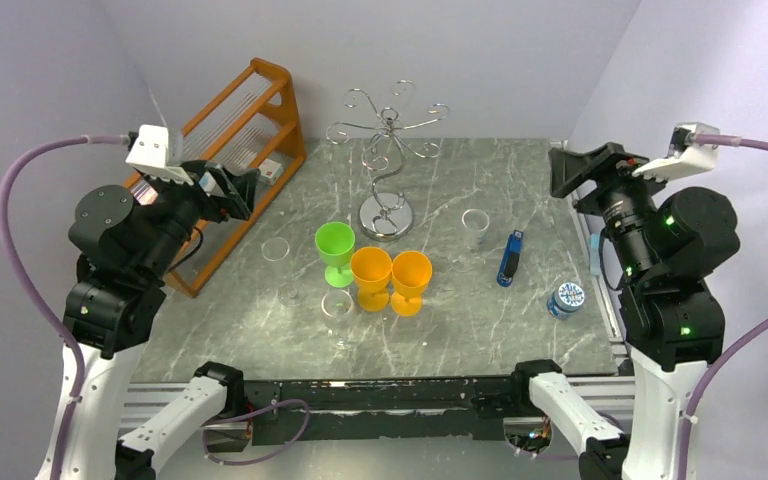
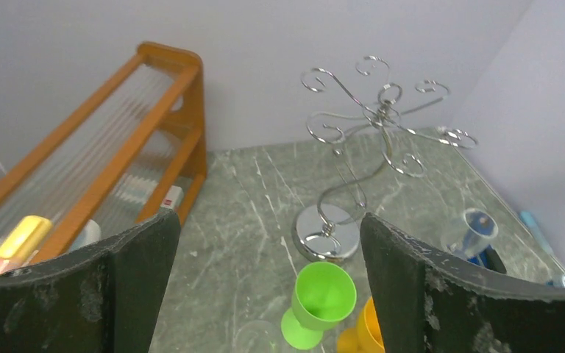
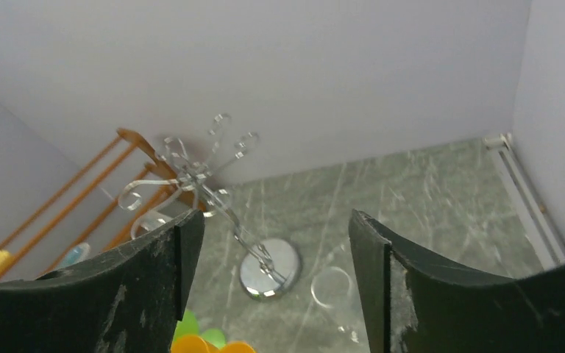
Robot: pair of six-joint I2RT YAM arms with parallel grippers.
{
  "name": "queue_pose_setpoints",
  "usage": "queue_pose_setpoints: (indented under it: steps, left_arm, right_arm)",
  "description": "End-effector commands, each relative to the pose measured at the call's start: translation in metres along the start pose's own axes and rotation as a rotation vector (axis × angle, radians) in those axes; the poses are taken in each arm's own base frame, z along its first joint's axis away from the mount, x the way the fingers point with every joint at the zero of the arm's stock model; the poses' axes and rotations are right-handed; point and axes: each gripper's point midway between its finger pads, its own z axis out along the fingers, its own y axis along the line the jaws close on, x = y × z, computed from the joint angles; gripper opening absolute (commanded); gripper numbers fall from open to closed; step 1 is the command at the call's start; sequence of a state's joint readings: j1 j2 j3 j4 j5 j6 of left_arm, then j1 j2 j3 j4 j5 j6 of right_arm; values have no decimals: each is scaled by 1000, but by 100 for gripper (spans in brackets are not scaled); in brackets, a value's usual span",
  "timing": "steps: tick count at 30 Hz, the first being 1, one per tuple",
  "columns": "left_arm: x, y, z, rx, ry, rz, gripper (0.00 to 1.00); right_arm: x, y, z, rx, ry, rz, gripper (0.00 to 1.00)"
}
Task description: Place the wine glass upside down on the wine glass rack
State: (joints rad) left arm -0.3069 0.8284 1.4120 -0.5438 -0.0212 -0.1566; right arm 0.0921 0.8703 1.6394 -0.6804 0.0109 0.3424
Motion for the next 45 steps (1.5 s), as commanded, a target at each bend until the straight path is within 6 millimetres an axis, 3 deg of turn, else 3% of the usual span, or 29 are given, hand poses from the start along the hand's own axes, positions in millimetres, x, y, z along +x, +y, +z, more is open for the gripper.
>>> queue_pose_setpoints:
  steps: [1,4,8,12,22,25,33,41,43,45]
  left_arm:
    - [22,-24,4,134,55,-20,96]
    - [35,-41,6,239,73,-32,97]
    - [45,-60,5,339,101,-90,97]
    - [54,-73,2,423,99,-113,97]
    - [94,-84,5,476,235,-242,94]
    - [97,-87,3,492,262,-259,93]
    - [115,-80,6,437,357,-271,95]
    - [124,-90,1,497,417,-304,96]
    - [125,-93,0,520,422,-299,96]
    - [125,-92,0,514,422,-290,97]
  right_arm:
    - [45,-26,-9,104,136,7,82]
    - [84,-45,-8,176,233,17,91]
    - [136,-67,-10,262,363,48,91]
    - [163,-87,-9,379,448,69,87]
    - [254,-78,4,277,729,143,71]
    - [267,-79,18,265,771,145,62]
    - [289,-88,59,311,773,143,54]
    - [321,-93,80,369,849,11,48]
    - [328,-97,83,403,865,-33,42]
    - [334,-97,85,418,883,-63,27]
